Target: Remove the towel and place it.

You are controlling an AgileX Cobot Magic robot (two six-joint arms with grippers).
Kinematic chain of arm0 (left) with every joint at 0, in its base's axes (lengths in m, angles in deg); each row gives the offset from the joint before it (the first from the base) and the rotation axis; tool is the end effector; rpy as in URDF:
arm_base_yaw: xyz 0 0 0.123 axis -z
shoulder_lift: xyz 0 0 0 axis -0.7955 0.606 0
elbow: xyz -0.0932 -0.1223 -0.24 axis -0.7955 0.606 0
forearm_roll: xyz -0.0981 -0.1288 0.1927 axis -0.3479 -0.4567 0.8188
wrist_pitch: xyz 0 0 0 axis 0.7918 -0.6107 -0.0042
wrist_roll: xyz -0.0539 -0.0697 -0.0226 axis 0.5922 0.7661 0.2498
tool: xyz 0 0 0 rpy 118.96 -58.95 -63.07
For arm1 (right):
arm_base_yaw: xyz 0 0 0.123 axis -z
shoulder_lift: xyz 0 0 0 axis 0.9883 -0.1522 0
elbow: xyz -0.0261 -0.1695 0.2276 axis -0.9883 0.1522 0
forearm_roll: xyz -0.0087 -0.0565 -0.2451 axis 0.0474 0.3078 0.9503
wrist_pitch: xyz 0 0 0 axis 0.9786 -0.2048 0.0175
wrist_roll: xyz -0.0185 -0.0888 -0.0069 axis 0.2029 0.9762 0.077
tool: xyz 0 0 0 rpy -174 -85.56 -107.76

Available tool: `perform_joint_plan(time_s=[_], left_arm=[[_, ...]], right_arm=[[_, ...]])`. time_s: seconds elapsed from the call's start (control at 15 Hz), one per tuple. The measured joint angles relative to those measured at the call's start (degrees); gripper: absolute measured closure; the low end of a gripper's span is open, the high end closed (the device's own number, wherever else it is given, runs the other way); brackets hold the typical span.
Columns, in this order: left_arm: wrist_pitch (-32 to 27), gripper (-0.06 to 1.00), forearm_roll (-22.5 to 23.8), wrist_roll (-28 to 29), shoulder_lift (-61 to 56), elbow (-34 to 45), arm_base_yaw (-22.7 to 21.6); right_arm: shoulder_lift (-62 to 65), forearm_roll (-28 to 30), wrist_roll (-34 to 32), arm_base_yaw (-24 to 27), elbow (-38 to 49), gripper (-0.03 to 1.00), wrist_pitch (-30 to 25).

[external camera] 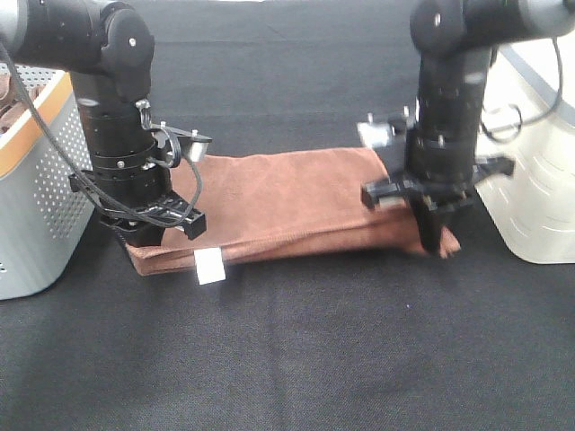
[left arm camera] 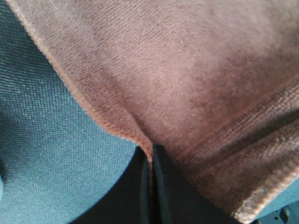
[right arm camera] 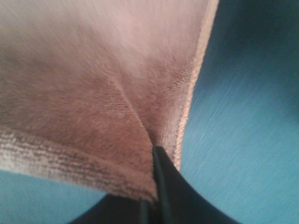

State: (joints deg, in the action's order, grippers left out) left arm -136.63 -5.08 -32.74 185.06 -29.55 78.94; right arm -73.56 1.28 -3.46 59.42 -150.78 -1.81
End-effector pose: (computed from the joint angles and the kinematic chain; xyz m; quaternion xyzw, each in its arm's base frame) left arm 0.3458 -0.1794 0.1505 -0.2494 -0.9651 0.0299 0.0736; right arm 0.3516 0.1440 0.1525 0.1563 -0.9836 0.0041 0.0901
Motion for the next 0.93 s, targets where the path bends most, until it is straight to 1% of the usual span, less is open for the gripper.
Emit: perform_joint_plan(time_s=[0.07, 0.13, 0.2, 0.27, 0.33, 0.4, 0.47, 0.53, 0.6, 0.73, 0.93], left_arm=[[-0.34, 0.94, -0.29, 0.00, 0.00, 0.00, 0.00], [-0.34, 0.94, -0.29, 0.00, 0.00, 0.00, 0.00], [-0.80, 0.93, -1.15, 0.00, 0.00, 0.23, 0.00], [-1.26, 0.85, -2.35, 0.00, 0.00, 0.29, 0.00], [-1.49, 0.64, -3.90, -0.46, 0.00, 0.29, 0.11], [-1.55, 0.46, -4.24, -1.09, 0.00, 0.29, 0.46], [-1.60, 0.32, -4.35, -1.38, 0.00, 0.29, 0.86], [-1.66, 0.25, -4.70, -1.49, 0.00, 0.29, 1.26], [-1.66, 0.21, -4.98, -1.55, 0.00, 0.29, 1.55], [-1.66, 0.21, -4.98, -1.66, 0.00, 0.29, 1.60], [-1.66, 0.20, -4.98, -1.49, -0.06, 0.29, 1.60]], right_arm=[[0.00, 0.06, 0.00, 0.00, 1.03, 0.90, 0.00], [0.00, 0.06, 0.00, 0.00, 1.03, 0.90, 0.00], [0.00, 0.34, 0.00, 0.00, 1.43, 0.82, 0.00], [0.00, 0.52, 0.00, 0.00, 1.60, 0.69, 0.00], [0.00, 0.46, 0.06, 0.06, 1.60, 0.49, -0.06], [0.00, 0.46, 0.06, 0.06, 1.60, 0.42, -0.06], [0.11, 0.34, 0.06, 0.06, 1.60, 0.37, -0.06], [0.46, 0.11, 0.06, 0.06, 1.72, 0.35, -0.06], [1.78, -0.80, 0.06, 0.06, 1.78, 0.34, -0.06], [3.32, -1.95, 0.06, 0.06, 1.89, 0.34, -0.06], [9.51, -3.21, 0.06, 0.06, 1.89, 0.34, -0.11]])
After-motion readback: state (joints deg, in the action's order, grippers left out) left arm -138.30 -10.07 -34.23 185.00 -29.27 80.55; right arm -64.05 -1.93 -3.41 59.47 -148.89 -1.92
